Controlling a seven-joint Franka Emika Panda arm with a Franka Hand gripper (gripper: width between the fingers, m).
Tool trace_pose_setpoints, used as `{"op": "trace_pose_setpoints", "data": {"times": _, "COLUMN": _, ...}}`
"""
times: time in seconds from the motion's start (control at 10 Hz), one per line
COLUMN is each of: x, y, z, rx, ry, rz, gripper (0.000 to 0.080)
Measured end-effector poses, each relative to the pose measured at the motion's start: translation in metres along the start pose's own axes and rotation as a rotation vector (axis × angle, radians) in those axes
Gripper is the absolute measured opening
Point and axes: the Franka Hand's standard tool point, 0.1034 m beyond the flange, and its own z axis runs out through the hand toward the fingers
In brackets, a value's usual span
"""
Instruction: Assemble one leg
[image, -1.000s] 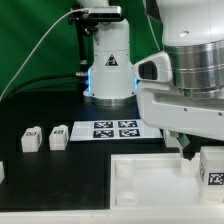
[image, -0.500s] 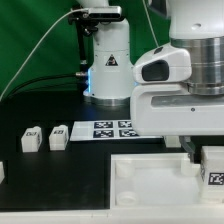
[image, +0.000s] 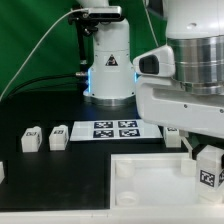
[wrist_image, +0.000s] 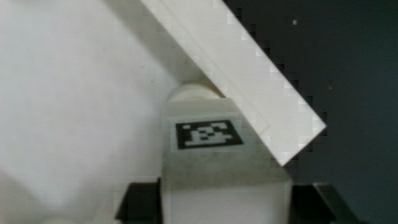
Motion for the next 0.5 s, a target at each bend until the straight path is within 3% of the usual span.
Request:
{"op": "trace_pose_setpoints", "data": {"times": 0.2, "x": -0.004, "y": 0.002, "z": 0.001, "rx": 0.03, "ry": 0.012, "rz": 0.404, "gripper": 0.0301}}
{"op": "trace_pose_setpoints", "data": {"times": 0.4, "x": -0.012, "y": -0.001, "z": 0.002, "rx": 0.052, "ry": 0.005, "rz": 0.643, "gripper": 0.0301}}
{"op": "trace_pose_setpoints", "data": {"times": 0.5, "x": -0.014, "y": -0.001, "z": 0.004, "rx": 0.052, "ry": -0.002, "rz": 0.731, "gripper": 0.0299}}
